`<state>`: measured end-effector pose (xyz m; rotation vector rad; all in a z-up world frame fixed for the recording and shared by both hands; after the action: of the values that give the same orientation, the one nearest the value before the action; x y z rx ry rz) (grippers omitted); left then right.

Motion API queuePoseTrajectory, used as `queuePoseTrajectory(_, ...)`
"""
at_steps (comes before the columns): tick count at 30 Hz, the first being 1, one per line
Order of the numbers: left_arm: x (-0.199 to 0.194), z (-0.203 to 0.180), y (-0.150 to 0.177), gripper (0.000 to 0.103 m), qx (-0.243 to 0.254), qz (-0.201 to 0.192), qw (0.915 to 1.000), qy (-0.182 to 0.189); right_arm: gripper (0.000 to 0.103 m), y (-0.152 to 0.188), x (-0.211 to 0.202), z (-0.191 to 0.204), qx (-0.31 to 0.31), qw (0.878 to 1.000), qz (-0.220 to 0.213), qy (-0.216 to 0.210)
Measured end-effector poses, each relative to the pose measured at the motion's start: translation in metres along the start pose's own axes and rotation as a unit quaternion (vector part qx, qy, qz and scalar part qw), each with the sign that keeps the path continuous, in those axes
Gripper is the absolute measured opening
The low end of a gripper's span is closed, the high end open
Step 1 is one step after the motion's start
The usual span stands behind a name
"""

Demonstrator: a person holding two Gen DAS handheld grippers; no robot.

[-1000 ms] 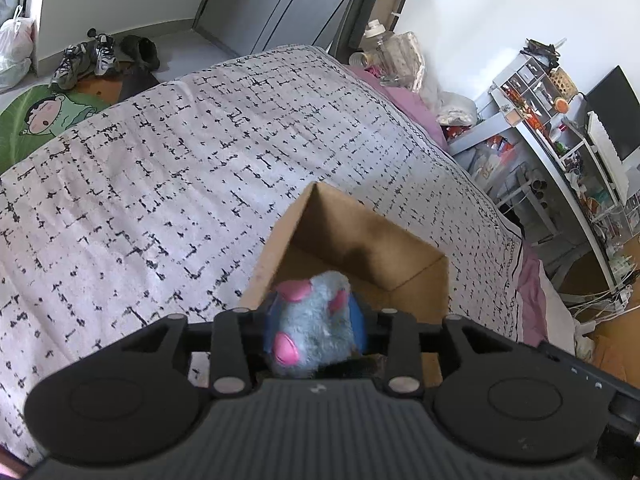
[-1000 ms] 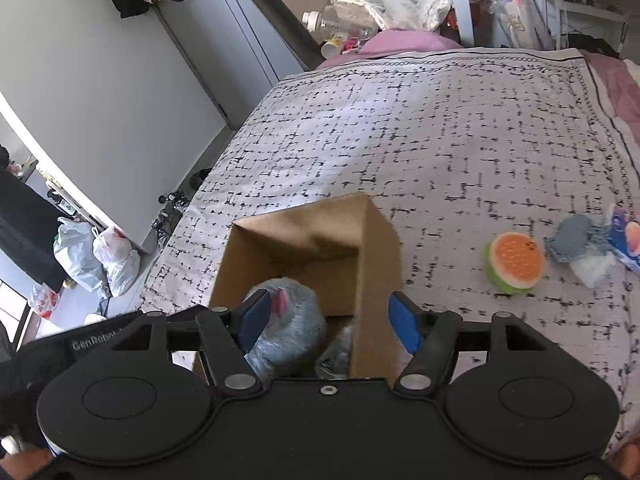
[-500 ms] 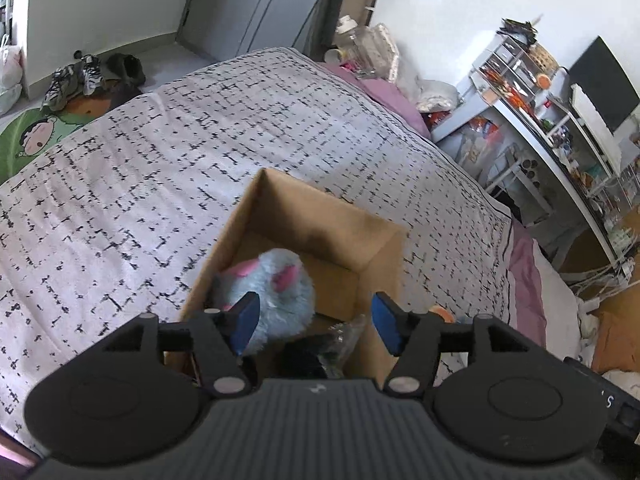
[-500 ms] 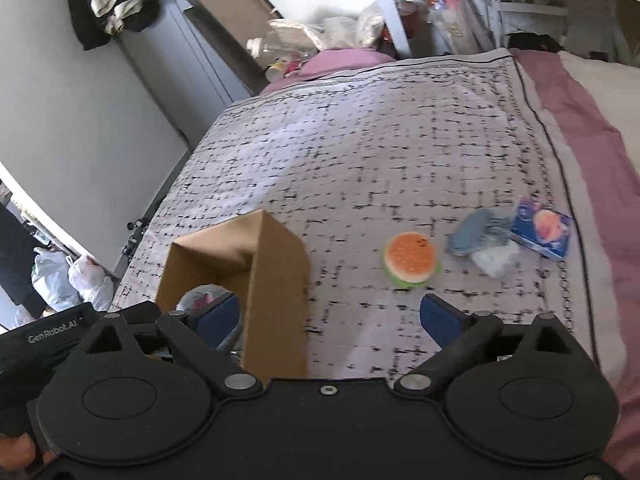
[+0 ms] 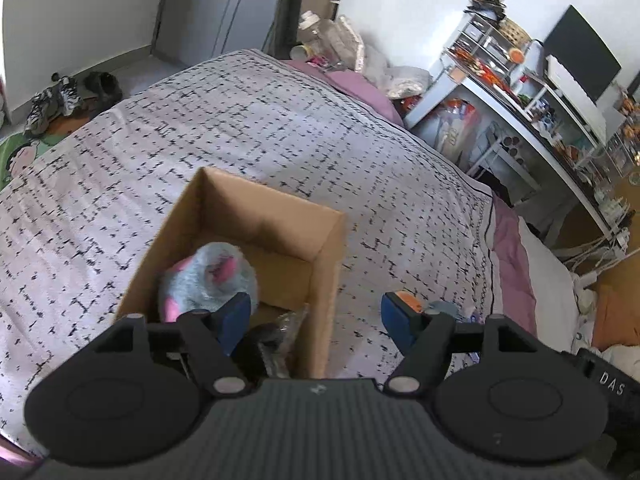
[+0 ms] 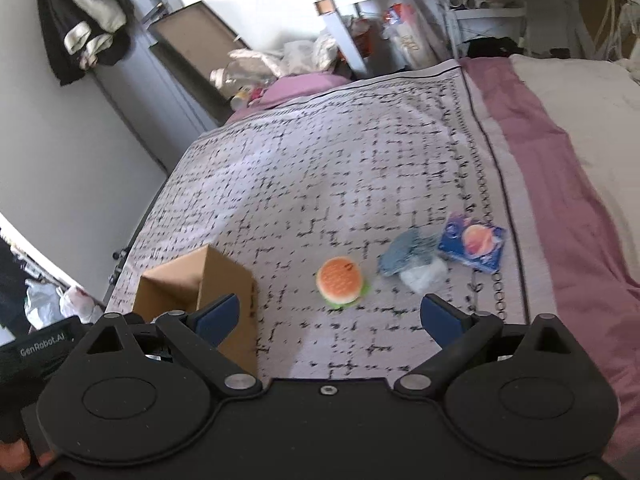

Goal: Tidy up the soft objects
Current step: 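Move the left gripper toward the burger toy while the right gripper approaches the blue cloth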

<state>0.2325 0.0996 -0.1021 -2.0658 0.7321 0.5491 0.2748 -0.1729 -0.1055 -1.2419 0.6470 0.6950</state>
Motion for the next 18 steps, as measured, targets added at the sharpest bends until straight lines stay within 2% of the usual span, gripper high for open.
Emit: queuePoseTrajectory(18, 0.043, -0.053, 0.012, 0.071, 0.036, 0.034, 0.9986, 0.017, 0.098, -0.023, 0.017, -0.059, 0.024, 1.000, 0.004, 0.016)
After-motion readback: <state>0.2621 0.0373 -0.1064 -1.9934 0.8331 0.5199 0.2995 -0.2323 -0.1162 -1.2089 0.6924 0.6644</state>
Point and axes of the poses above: each gripper's, at about its wrist camera, not at the fingertips, and x roughly the way its jaws point, z to its left, y to its underside, the point moved 2 cm from there along x, roughly the way its jaws point, and after that the axes turned 13 degrees about y, right-handed, at the moved point
